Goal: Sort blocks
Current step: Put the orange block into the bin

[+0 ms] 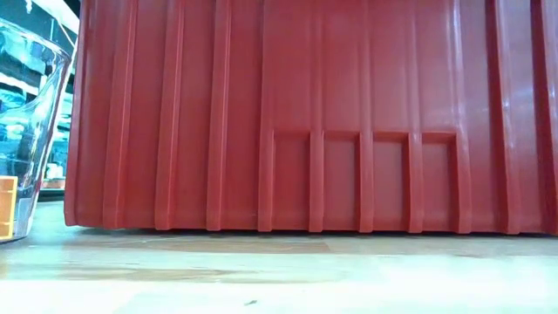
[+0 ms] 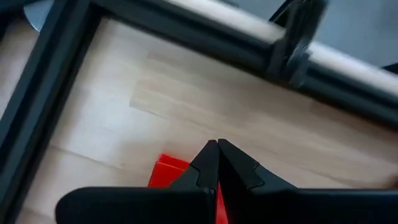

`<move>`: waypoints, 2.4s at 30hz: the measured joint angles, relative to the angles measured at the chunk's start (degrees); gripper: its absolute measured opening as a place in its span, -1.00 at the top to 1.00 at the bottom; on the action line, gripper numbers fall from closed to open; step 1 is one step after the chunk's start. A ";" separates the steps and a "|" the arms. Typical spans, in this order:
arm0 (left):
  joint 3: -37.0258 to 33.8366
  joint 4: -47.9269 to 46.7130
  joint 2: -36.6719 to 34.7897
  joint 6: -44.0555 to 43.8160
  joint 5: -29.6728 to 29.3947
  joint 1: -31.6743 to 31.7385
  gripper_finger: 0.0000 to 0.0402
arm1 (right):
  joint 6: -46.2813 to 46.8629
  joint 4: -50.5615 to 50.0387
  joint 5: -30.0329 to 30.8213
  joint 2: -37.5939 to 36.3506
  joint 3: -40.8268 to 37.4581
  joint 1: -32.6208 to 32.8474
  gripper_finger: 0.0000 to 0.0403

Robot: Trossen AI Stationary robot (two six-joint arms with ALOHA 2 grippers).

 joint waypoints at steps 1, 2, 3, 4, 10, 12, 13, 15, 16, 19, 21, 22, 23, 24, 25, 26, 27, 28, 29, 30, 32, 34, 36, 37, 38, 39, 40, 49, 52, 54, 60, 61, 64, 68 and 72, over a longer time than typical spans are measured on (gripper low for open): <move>0.00 -0.06 0.62 0.16 0.49 0.00 1.00 | 0.45 0.06 0.00 0.00 0.00 0.00 0.36; -0.02 0.11 1.07 0.11 0.99 0.08 1.00 | 0.85 0.08 -0.01 0.00 0.00 0.00 0.36; -0.02 0.38 1.34 0.02 1.29 0.22 1.00 | 0.92 0.09 0.00 0.00 0.00 0.00 0.36; -0.02 0.90 1.45 0.00 1.82 0.22 1.00 | 0.92 0.12 0.00 0.00 0.00 0.00 0.36; 0.00 -1.48 1.12 3.62 4.08 -0.26 1.00 | 1.98 0.23 -0.02 0.00 0.00 0.00 0.36; 0.00 -3.01 1.09 4.32 4.94 -0.28 1.00 | 2.35 0.43 0.00 0.00 0.00 0.00 0.36; 0.00 -3.63 1.09 4.76 5.36 -0.28 1.00 | 2.38 0.42 -0.02 0.00 0.00 0.03 0.36; -0.02 -4.01 1.09 6.14 6.38 -0.59 1.00 | 2.38 0.42 -0.02 0.00 0.00 0.17 0.36; -0.02 -3.95 1.09 6.94 6.85 -0.67 1.00 | 2.38 0.42 -0.02 0.00 0.00 0.17 0.36; -0.02 -4.05 1.09 7.56 9.34 -1.13 1.00 | 2.40 0.42 -0.60 0.00 0.00 0.17 0.36; -0.02 -4.27 1.09 7.19 10.38 -1.62 1.00 | 2.40 0.42 -1.19 0.00 0.00 0.17 0.36; -0.02 -4.58 1.09 7.08 11.02 -1.83 1.00 | 2.40 0.42 -1.44 0.00 0.00 0.17 0.36; -0.02 -4.89 1.09 7.03 11.53 -2.06 1.00 | 2.40 0.40 -1.62 0.00 0.00 0.17 0.36; -0.02 -5.09 1.09 6.94 11.98 -2.34 1.00 | 2.40 0.42 -1.64 0.00 0.00 0.17 0.36; -0.02 -5.17 1.09 6.70 12.78 -2.58 1.00 | 2.40 0.42 -1.68 0.00 0.00 0.17 0.36; -0.02 -5.21 1.09 6.56 13.25 -2.77 1.00 | 2.40 0.42 -1.68 0.00 0.00 0.17 0.36; -0.02 -5.18 1.09 6.29 13.84 -2.98 1.00 | 2.40 0.42 -1.72 0.00 0.00 0.17 0.36; 0.00 -5.12 1.09 5.73 14.42 -3.09 1.00 | 2.40 0.42 -1.72 0.00 0.00 0.17 0.36; 0.16 -5.20 1.09 5.27 14.42 -3.24 1.00 | 2.40 0.42 -1.73 0.00 0.00 0.17 0.36; 0.50 -5.12 1.09 5.13 14.28 -3.30 1.00 | 2.40 0.43 -1.73 0.00 0.00 0.17 0.36; 1.44 -4.00 1.07 5.94 13.88 -3.25 1.00 | 2.40 0.44 -1.74 0.00 0.00 0.17 0.36; 2.90 -2.96 1.07 7.46 13.78 -3.08 1.00 | 2.40 0.42 -1.75 0.00 0.00 0.17 0.36; 5.25 -2.97 1.07 8.38 13.20 -2.79 1.00 | 2.36 0.45 -1.75 0.00 0.00 0.17 0.36; 6.69 -2.94 1.07 9.09 12.58 -2.75 1.00 | 2.36 0.49 -1.75 0.00 0.00 0.17 0.36; 8.21 -3.03 1.07 10.01 11.67 -2.75 1.00 | 2.35 0.49 -1.75 0.00 0.00 0.17 0.36; 9.70 -3.40 0.91 11.07 10.76 -2.76 1.00 | 2.36 0.48 -1.75 0.00 0.00 0.17 0.36; 11.15 -4.61 0.79 12.63 9.43 -2.78 1.00 | 2.35 0.49 -1.77 0.00 0.00 0.17 0.36; 16.42 -21.48 0.13 30.50 10.23 -2.77 1.00 | 2.10 1.51 -2.05 0.15 0.00 0.17 0.36; 13.88 -18.06 0.30 25.50 14.30 -1.09 1.00 | 1.88 2.29 -2.08 0.65 -0.02 0.17 0.36; 11.51 -19.14 1.59 22.86 15.16 -0.60 1.00 | 2.03 2.74 -2.44 0.90 -0.02 0.17 0.36; 8.19 -16.71 5.09 23.82 17.01 -0.55 1.00 | 3.04 2.63 -2.82 1.55 -0.02 0.40 0.36; 8.18 -16.09 5.70 23.93 16.97 -0.64 1.00 | 3.07 2.67 -2.83 1.74 -0.02 0.61 0.36; 8.33 -13.68 6.97 23.90 17.92 -0.81 1.00 | 3.47 2.66 -2.89 2.29 -0.02 0.81 0.36; 8.28 -13.61 7.12 24.41 19.79 -0.65 1.00 | 3.88 2.35 -3.13 3.06 -0.02 1.31 0.36; 8.28 -17.02 7.10 28.81 20.49 -0.61 1.00 | 3.89 2.43 -3.19 3.19 -0.02 1.33 0.36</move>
